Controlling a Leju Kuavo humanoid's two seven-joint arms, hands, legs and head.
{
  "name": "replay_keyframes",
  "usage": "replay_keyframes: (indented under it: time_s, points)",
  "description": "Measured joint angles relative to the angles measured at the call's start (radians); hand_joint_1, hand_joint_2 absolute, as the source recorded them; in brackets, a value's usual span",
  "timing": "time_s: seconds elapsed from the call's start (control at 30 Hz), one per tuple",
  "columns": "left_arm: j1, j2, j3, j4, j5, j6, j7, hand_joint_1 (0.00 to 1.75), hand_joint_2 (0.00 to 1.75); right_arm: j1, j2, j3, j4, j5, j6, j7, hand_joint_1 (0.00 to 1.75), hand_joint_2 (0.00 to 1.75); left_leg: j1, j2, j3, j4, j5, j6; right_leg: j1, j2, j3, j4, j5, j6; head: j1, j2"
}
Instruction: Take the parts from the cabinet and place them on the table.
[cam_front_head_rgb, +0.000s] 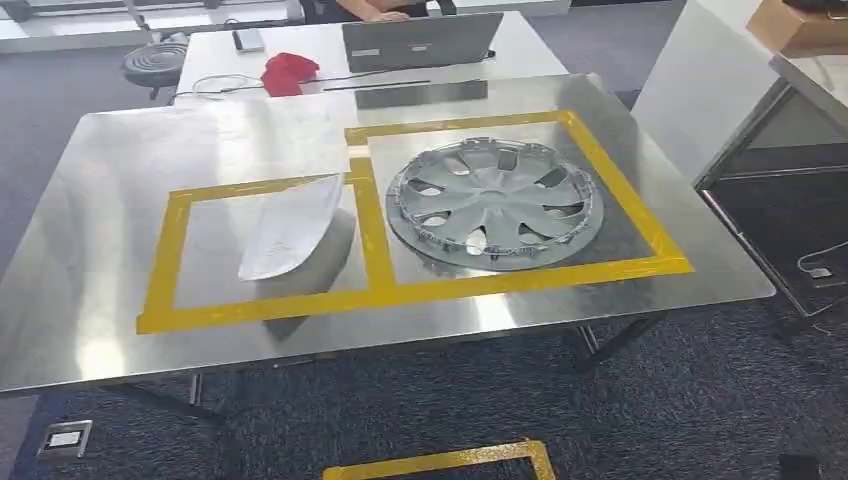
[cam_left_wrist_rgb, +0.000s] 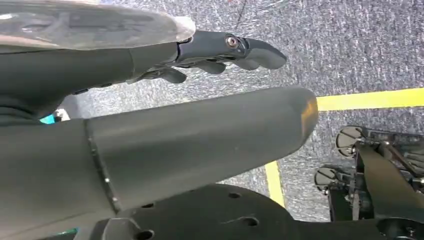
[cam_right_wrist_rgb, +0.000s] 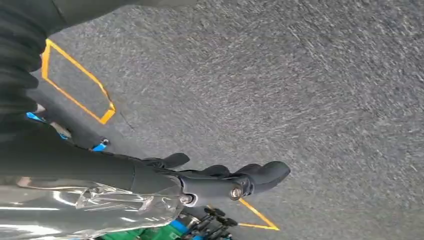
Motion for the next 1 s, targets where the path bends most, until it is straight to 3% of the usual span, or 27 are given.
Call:
replay_keyframes:
  time_s: [0.1, 0.27, 0.37, 0.4, 0.47, 0.53, 0.6, 0.73, 0.77, 0.8, 0.83, 0.87, 0.93, 0.97, 1.0]
  points:
    - [0.0, 0.001, 0.0, 0.0, 0.001, 0.0, 0.001, 0.0, 0.0, 0.0, 0.002, 0.001, 0.003, 0.015, 0.041, 0.033, 0.0, 1.75, 0.0, 0.0, 0.0, 0.0, 0.0, 0.0, 0.0, 0.0, 0.0, 0.0, 0.0, 0.0, 0.0, 0.0]
    - [0.0, 0.001, 0.0, 0.0, 0.001, -0.009, 0.001, 0.0, 0.0, 0.0, 0.017, 0.016, 0.011, 0.026, 0.291, 0.161, 0.0, 1.75, 0.0, 0.0, 0.0, 0.0, 0.0, 0.0, 0.0, 0.0, 0.0, 0.0, 0.0, 0.0, 0.0, 0.0]
    - [0.0, 0.001, 0.0, 0.0, 0.0, -0.009, 0.001, 0.0, 0.0, 0.001, 0.033, 0.023, 0.013, 0.026, 0.367, 0.211, 0.0, 1.75, 0.0, 0.0, 0.0, 0.0, 0.0, 0.0, 0.0, 0.0, 0.0, 0.0, 0.0, 0.0, 0.0, 0.0]
    - [0.0, 0.001, 0.0, 0.0, 0.0, -0.009, 0.001, 0.0, 0.0, 0.001, 0.039, 0.025, 0.014, 0.026, 0.381, 0.219, 0.0, 0.0, 0.0, 0.0, 0.0, 0.0, 0.0, 0.0, 0.0, 0.0, 0.0, 0.0, 0.0, 0.0, 0.0, 0.0]
    - [0.0, 0.001, 0.0, 0.0, -0.003, -0.009, 0.0, 0.0, 0.0, 0.001, 0.051, 0.029, 0.016, 0.002, 0.45, 0.19, 0.0, 0.0, 0.0, 0.0, 0.001, 0.0, 0.0, 0.0, 0.0, 0.0, 0.0, 0.0, 0.0, 0.0, 0.0, 0.0]
    - [0.0, 0.001, 0.0, 0.0, -0.005, -0.01, -0.002, 0.0, 0.0, 0.001, 0.064, 0.028, 0.017, -0.03, 0.544, 0.11, 0.0, 0.0, 0.0, 0.0, 0.001, 0.0, 0.0, 0.0, 0.0, 0.0, 0.0, 0.0, 0.0, 0.0, 0.0, 0.0]
    - [0.0, 0.001, 0.0, 0.0, -0.005, -0.011, -0.002, 0.0, 0.0, 0.001, 0.084, 0.028, 0.018, -0.045, 0.563, 0.046, 0.0, 0.0, 0.0, 0.0, 0.001, 0.0, 0.0, 0.0, 0.0, 0.0, 0.0, 0.0, 0.0, 0.0, 0.0, 0.0]
    - [0.001, 0.001, 0.0, 0.0, -0.006, -0.011, 0.001, 0.0, 0.0, 0.001, 0.098, 0.028, 0.02, -0.072, 0.576, -0.006, 0.0, 0.0, 0.0, 0.0, 0.0, 0.0, -0.001, 0.0, -0.001, 0.0, 0.001, -0.002, 0.0, 0.0, 0.0, 0.0]
    - [0.0, 0.003, 0.0, 0.0, -0.007, -0.01, 0.003, 0.0, 0.0, 0.001, 0.102, 0.028, 0.02, -0.08, 0.577, -0.011, 0.0, 0.0, -0.008, 0.0, 0.003, -0.003, -0.006, 0.013, -0.003, -0.001, 0.005, -0.012, 0.003, 0.011, -0.001, 0.0]
    - [0.0, 0.0, 0.0, 0.0, -0.009, -0.01, 0.002, 0.0, 0.0, 0.002, 0.101, 0.028, 0.02, -0.087, 0.576, -0.018, 0.0, 0.0, 0.009, 0.005, 0.022, -0.036, 0.008, 0.021, 0.006, 0.002, 0.017, -0.018, 0.002, 0.015, 0.0, 0.0]
    - [0.0, -0.001, 0.0, 0.0, -0.01, -0.01, 0.003, 0.0, 0.0, 0.003, 0.105, 0.028, 0.021, -0.094, 0.577, -0.021, 0.0, 0.0, 0.009, 0.008, 0.037, -0.055, 0.015, 0.018, 0.002, 0.001, 0.014, 0.003, -0.011, 0.019, 0.001, 0.0]
    - [0.0, -0.001, 0.0, 0.0, -0.012, -0.01, 0.003, 0.0, 0.0, 0.002, 0.106, 0.027, 0.021, -0.1, 0.579, -0.023, 0.0, 0.0, 0.011, 0.011, 0.044, -0.065, 0.018, 0.023, -0.002, 0.001, -0.01, 0.057, -0.049, 0.024, 0.001, 0.0]
    - [-0.001, -0.001, 0.0, 0.0, -0.015, -0.011, 0.006, 0.0, 0.0, 0.003, 0.106, 0.025, 0.023, -0.102, 0.585, -0.023, 0.0, 0.0, 0.013, 0.017, 0.045, -0.066, 0.02, 0.021, -0.016, 0.001, -0.094, 0.228, -0.134, 0.037, 0.001, 0.0]
    - [-0.001, -0.002, 0.0, 0.0, -0.015, -0.012, 0.007, 0.0, 0.0, 0.004, 0.106, 0.024, 0.024, -0.102, 0.586, -0.022, 0.0, 0.0, 0.015, 0.021, 0.045, -0.066, 0.019, 0.018, -0.024, 0.001, -0.122, 0.284, -0.15, 0.044, 0.001, 0.0]
    - [0.0, -0.002, 0.0, 0.0, -0.015, -0.013, 0.009, 0.0, 0.0, 0.006, 0.107, 0.023, 0.026, -0.102, 0.589, -0.022, 0.0, 0.0, 0.018, 0.023, 0.044, -0.063, 0.018, 0.014, -0.031, 0.0, -0.127, 0.29, -0.142, 0.052, 0.001, 0.0]
